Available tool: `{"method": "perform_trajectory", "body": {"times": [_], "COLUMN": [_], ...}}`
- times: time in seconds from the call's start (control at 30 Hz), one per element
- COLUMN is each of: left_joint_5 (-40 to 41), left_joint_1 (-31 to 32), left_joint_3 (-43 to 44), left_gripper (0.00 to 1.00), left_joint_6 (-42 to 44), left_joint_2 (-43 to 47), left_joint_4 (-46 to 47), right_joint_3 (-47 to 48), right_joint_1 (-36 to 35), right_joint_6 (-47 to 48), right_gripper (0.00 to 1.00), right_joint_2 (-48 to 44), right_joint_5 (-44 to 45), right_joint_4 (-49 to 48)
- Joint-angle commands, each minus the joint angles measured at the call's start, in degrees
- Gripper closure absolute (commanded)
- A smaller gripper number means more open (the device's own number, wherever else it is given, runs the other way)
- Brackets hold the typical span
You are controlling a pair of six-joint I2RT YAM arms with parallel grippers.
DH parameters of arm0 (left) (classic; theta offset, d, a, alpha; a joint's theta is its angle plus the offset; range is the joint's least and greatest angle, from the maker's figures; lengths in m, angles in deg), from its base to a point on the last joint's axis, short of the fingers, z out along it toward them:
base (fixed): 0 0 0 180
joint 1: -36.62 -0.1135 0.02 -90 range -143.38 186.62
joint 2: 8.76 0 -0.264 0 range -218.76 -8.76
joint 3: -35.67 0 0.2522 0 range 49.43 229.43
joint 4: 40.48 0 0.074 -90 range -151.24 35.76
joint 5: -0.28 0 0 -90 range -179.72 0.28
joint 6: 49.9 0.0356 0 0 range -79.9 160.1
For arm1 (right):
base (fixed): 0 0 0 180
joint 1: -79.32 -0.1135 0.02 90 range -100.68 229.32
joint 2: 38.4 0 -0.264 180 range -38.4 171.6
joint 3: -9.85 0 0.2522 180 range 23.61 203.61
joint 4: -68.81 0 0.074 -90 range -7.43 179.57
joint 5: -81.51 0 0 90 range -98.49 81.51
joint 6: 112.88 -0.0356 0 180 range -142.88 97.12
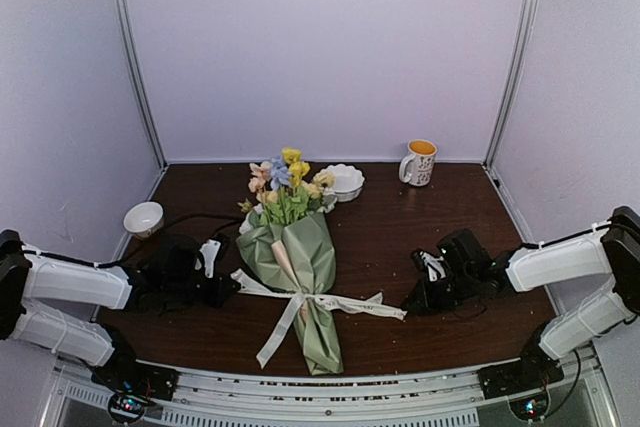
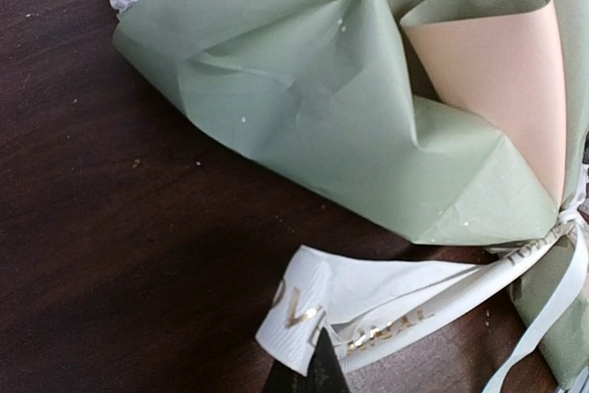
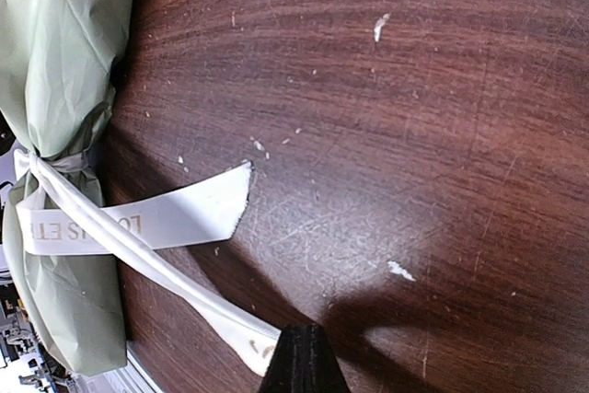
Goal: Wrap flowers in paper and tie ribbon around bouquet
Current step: Tie the half-tied ribbon around the folded bouquet.
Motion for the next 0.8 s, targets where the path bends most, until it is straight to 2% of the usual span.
{"method": "perform_trajectory", "body": {"times": [0.0,0.47,0.63,0.77], "left_joint_5": [6.5,5.72,-0.09,0.8], "left_joint_1": [-2.29,-2.78,-2.67,-2.74], "left_joint_3": [-0.98,-1.1,-3.76,-2.52], "left_gripper": [1.0,1.0,1.0,1.0], "left_joint_6": [0.31,0.82,0.43,-1.35], "left_joint_2": [-0.24,-0.6,-0.25,-0.16], "left_joint_4": [-4.0,-3.11,6.27,6.6], "right_joint_3": [-2.42,-0.82,5.75,9.32], "right_joint_1": [1.46,0.99,-2.33,-3.98], "right_joint_6": [-0.77,-0.68,-0.83,-0.94], "right_gripper": [1.0,1.0,1.0,1.0], "right_joint_2": [1.37,2.21,2.97,3.87], "right_joint_5": [3.98,2.06,0.33,0.21], "right_joint_4": [4.87,4.4,4.97,5.12]}}
